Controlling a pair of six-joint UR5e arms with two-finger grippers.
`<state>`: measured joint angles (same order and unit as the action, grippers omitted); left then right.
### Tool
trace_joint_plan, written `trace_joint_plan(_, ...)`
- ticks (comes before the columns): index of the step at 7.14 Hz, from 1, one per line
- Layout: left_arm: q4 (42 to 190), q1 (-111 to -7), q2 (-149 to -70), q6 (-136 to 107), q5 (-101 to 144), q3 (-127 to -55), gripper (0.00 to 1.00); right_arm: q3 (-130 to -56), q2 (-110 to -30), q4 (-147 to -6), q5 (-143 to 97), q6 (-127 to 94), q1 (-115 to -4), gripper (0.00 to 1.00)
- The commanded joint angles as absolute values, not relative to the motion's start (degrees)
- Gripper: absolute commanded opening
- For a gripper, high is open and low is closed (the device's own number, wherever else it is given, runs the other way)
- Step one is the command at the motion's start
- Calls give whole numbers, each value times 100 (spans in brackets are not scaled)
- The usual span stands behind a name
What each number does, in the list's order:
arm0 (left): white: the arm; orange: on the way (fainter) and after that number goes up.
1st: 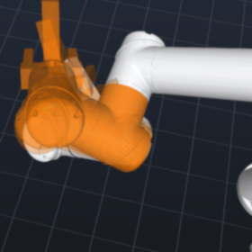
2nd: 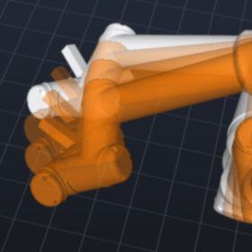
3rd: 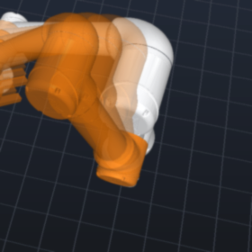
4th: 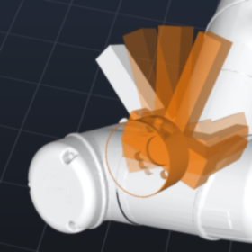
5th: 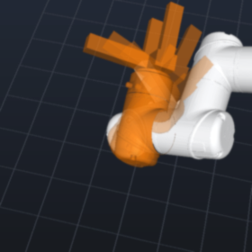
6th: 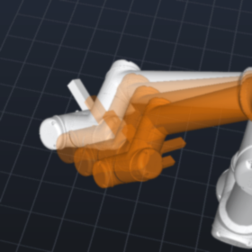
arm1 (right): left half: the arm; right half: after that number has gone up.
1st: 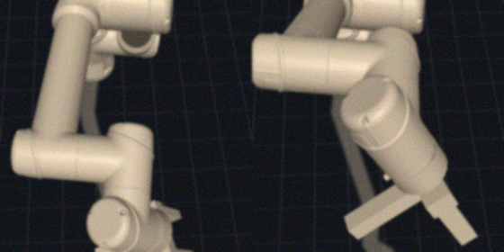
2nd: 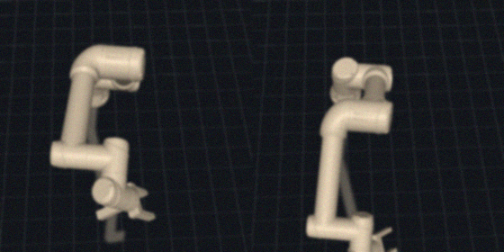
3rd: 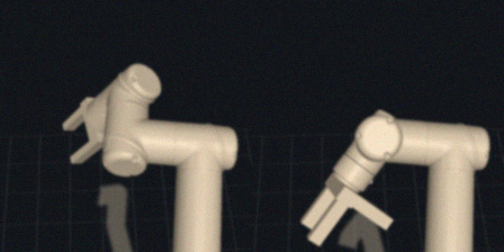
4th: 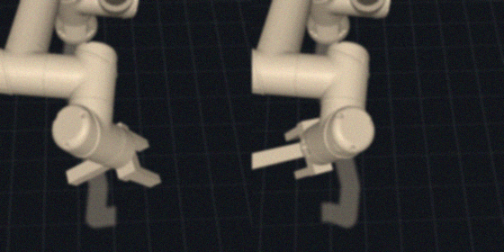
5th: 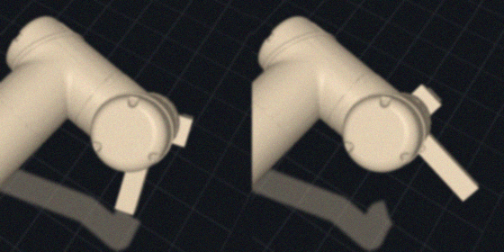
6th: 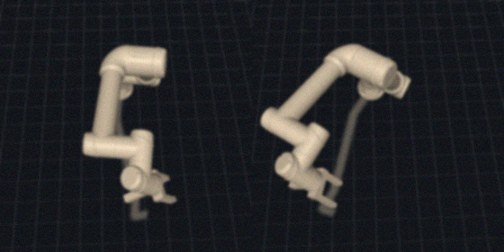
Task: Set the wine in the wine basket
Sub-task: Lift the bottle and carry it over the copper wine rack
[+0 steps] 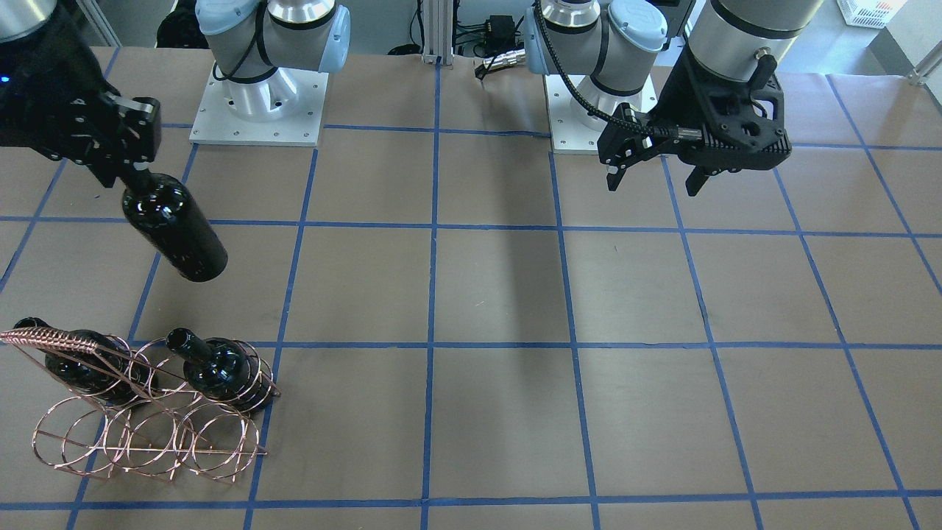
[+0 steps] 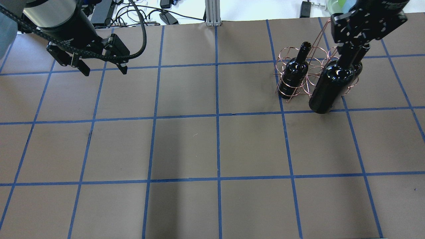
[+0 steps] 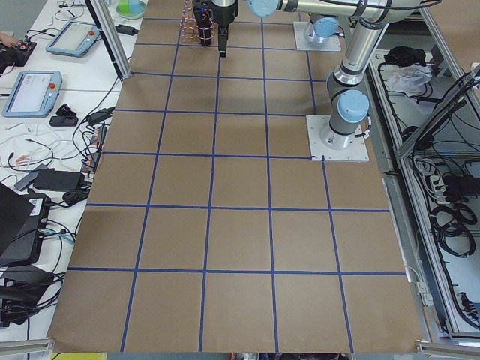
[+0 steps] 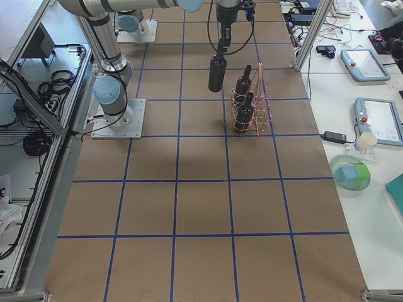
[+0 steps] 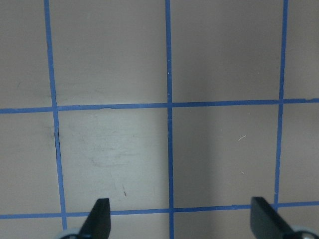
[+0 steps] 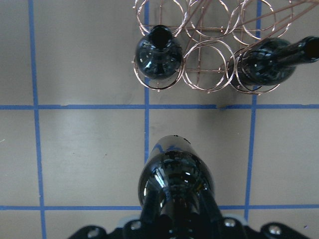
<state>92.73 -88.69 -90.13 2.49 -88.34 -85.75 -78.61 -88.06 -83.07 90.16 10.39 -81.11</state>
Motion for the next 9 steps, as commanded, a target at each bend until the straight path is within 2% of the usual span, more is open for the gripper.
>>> trace_joint_plan(1,9273,-8886,-9009,246,-8842,-8578,100,-7254,-8353,-8349,9000,1274,-7945,14)
trace_joint_plan(5,9272,-8886,-9053,237,-8842,-8622,100,-7110,-7639,-9341,8861,1257,-7963,13)
trace_joint_plan(9,9229,-8886,-8991,246,-8851,-8789,100,-7154,-7497,-9457,8806,1283,-7972,13)
